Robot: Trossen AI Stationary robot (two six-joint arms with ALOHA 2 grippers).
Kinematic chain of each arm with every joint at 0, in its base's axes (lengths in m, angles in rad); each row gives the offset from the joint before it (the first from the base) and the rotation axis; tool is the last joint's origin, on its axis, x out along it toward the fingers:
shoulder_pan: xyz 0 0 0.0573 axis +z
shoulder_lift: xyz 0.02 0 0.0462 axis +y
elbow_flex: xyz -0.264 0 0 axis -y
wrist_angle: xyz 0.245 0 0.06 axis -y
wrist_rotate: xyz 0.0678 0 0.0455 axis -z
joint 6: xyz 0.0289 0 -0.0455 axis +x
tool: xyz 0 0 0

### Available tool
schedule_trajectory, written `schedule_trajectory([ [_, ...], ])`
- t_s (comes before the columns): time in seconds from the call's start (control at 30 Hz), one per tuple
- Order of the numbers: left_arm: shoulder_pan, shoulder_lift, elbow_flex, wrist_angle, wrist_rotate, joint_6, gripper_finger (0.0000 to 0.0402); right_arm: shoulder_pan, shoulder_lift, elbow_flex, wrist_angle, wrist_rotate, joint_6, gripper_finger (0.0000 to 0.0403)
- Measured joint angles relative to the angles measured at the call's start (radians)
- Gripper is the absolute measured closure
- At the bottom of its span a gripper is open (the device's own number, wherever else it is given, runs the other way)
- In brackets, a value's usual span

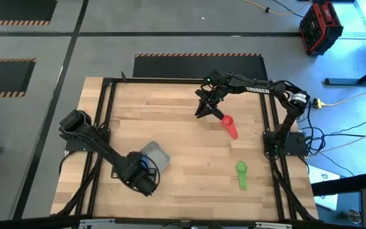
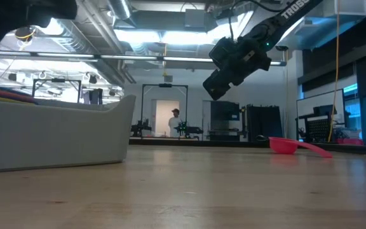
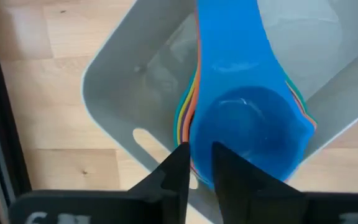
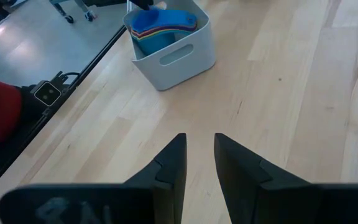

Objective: Nest measuring cups in basket
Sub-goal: Stack the blue measuring cup on the orange measuring cup in the gray bin, then stack the red measuring cup on the blue measuring cup in the gray bin

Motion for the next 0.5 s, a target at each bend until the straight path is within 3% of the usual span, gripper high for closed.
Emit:
schedule_trajectory([
  [0.27, 0.000, 0.000, 0.000, -0.001, 0.001, 0.011, 0.0285, 0.000, 0.000, 0.000, 0.000, 0.000, 0.000, 0.0315],
  [0.5, 0.007, -0.039, 0.000, 0.039, -0.003, 0.162, 0.0278, -0.004, -0.006, 0.000, -0.024, 0.020, 0.027, 0.0315],
])
